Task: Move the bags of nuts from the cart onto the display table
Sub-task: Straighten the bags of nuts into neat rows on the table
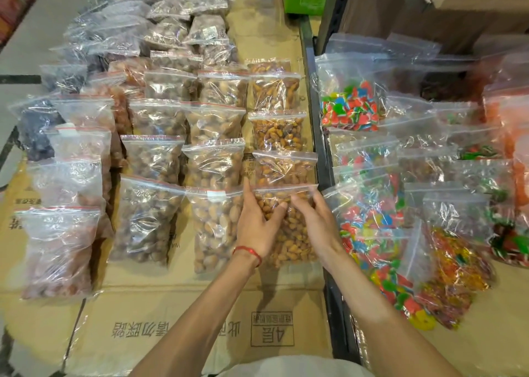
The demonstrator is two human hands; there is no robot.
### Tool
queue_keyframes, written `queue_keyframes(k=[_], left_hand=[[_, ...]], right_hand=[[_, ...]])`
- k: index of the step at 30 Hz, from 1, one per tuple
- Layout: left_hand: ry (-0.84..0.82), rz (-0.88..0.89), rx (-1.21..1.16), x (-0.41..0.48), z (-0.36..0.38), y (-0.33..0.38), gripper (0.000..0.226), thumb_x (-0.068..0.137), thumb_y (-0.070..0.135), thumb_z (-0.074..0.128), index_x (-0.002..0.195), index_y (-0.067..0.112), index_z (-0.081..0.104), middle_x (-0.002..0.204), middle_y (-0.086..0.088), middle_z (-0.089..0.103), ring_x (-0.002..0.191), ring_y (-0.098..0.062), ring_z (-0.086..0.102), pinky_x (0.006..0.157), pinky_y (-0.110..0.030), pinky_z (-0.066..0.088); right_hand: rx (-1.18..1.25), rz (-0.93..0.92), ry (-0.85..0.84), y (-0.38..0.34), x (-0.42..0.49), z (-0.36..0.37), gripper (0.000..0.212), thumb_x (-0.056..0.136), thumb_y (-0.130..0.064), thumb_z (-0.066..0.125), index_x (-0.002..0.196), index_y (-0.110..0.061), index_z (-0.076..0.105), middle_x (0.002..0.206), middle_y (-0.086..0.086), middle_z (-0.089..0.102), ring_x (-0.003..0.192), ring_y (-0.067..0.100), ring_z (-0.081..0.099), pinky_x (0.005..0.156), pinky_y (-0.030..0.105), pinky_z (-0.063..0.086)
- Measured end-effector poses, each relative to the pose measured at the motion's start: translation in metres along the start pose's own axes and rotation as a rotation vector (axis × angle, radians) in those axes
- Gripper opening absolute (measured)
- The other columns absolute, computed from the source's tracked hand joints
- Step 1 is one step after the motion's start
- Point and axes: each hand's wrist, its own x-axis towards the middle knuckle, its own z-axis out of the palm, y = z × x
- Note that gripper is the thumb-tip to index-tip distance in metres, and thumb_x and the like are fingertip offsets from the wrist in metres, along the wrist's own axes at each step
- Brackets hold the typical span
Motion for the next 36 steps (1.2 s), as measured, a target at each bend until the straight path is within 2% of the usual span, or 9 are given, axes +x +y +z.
queue_keyframes(k=[3,7,10,15,18,22,26,31,36], left_hand=[[-0.039,-0.061,-0.099,0.003,0.004,0.0,0.108,0.097,0.038,0.07,0.164,0.016,-0.011,0.151,0.018,0.029,0.143,0.003,0.025,0.113,-0.015,0.022],[-0.01,0.0,-0.081,-0.001,0.013,0.004,0.097,0.098,0.033,0.068,0.165,0.021,-0.001,0.163,0.015,0.021,0.149,0.004,0.02,0.12,-0.012,0.018],[-0.026,0.116,0.024,-0.001,0.018,0.008,0.094,0.097,0.032,0.068,0.165,0.017,0.005,0.165,0.018,0.011,0.149,0.008,0.009,0.116,-0.004,0.006],[0.055,-0.119,-0.147,0.019,0.014,-0.003,0.08,0.104,0.042,0.052,0.165,0.021,0.006,0.164,0.004,0.032,0.152,-0.018,0.034,0.119,-0.026,0.025],[0.07,-0.176,-0.094,0.012,0.017,-0.006,0.067,0.106,0.048,0.044,0.163,0.026,0.014,0.154,-0.005,0.049,0.139,-0.024,0.049,0.105,-0.028,0.035],[0.118,-0.133,-0.106,0.0,0.025,-0.009,0.07,0.09,0.065,0.05,0.147,0.031,0.027,0.136,-0.003,0.062,0.125,-0.021,0.06,0.109,-0.046,0.046],[0.128,-0.062,-0.085,-0.003,0.023,-0.004,0.068,0.095,0.055,0.049,0.154,0.035,0.02,0.144,-0.011,0.058,0.13,-0.024,0.057,0.112,-0.047,0.044],[0.094,-0.064,-0.072,0.003,0.018,-0.002,0.086,0.096,0.053,0.05,0.164,0.019,0.009,0.16,-0.006,0.042,0.144,-0.02,0.044,0.117,-0.035,0.036],[0.076,-0.108,-0.194,0.006,0.016,-0.009,0.084,0.091,0.062,0.059,0.157,0.019,0.029,0.149,0.003,0.053,0.139,-0.01,0.049,0.119,-0.039,0.038]], right_hand=[[0.05,0.064,0.056,0.002,0.01,0.0,0.06,0.095,-0.061,0.058,0.147,-0.031,0.054,0.139,-0.006,0.064,0.127,0.018,0.061,0.11,0.047,0.049],[0.133,0.066,0.033,0.005,0.015,0.005,0.045,0.108,-0.046,0.054,0.15,-0.033,0.048,0.135,-0.017,0.056,0.121,0.006,0.055,0.098,0.029,0.043],[0.284,0.113,0.114,0.01,0.018,0.006,0.029,0.108,-0.039,0.054,0.135,-0.029,0.059,0.129,-0.005,0.065,0.112,0.01,0.062,0.087,0.03,0.048],[0.03,0.029,0.033,0.015,0.018,0.011,0.084,0.086,-0.068,0.063,0.16,-0.038,0.038,0.152,-0.01,0.054,0.138,0.013,0.052,0.118,0.045,0.042],[-0.075,-0.026,-0.027,0.019,0.02,0.003,0.081,0.095,-0.055,0.069,0.164,-0.034,0.034,0.157,-0.013,0.044,0.145,0.008,0.041,0.122,0.036,0.035],[-0.055,-0.062,-0.049,0.018,0.022,-0.009,0.064,0.1,-0.038,0.07,0.158,-0.029,0.047,0.156,-0.018,0.044,0.141,-0.001,0.041,0.121,0.029,0.034],[0.001,-0.084,-0.09,0.019,0.016,-0.008,0.041,0.1,-0.03,0.073,0.134,-0.047,0.059,0.155,-0.023,0.046,0.141,-0.006,0.044,0.111,0.014,0.035],[0.029,-0.067,0.03,0.013,0.028,0.009,0.06,0.1,-0.047,0.065,0.156,-0.033,0.046,0.155,-0.007,0.054,0.141,0.01,0.051,0.121,0.041,0.04],[0.025,-0.028,0.101,0.019,0.03,0.015,0.057,0.107,-0.047,0.057,0.158,-0.028,0.04,0.153,-0.01,0.048,0.142,0.008,0.043,0.114,0.031,0.036]])
